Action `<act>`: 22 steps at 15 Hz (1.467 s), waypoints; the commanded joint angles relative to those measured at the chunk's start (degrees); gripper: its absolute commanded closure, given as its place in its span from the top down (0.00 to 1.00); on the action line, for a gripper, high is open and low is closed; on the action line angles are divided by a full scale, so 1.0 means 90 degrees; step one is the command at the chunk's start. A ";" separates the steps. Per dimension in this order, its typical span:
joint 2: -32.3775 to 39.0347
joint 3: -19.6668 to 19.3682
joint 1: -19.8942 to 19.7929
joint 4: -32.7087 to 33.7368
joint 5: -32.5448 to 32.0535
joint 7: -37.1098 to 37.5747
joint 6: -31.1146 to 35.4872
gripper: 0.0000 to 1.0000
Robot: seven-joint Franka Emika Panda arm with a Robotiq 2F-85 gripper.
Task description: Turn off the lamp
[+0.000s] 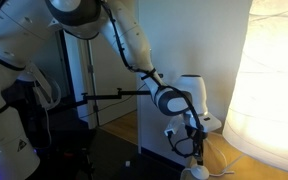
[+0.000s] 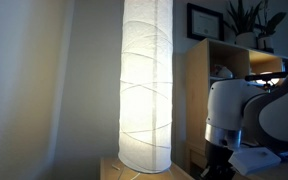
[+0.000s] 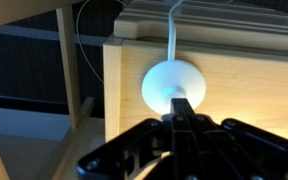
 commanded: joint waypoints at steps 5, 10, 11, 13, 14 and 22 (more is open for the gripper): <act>0.0016 0.0116 -0.0125 0.0041 -0.0155 0.0097 -0.0034 0.00; 0.0079 0.0113 -0.0131 0.0070 -0.0177 0.0086 -0.0049 0.00; 0.0093 0.0115 -0.0133 0.0078 -0.0179 0.0080 -0.0052 0.00; 0.0124 0.0117 -0.0137 0.0099 -0.0182 0.0074 -0.0080 0.00; 0.0138 0.0120 -0.0139 0.0108 -0.0184 0.0066 -0.0086 0.00; 0.0253 0.0107 -0.0138 0.0251 -0.0212 0.0084 -0.0214 0.00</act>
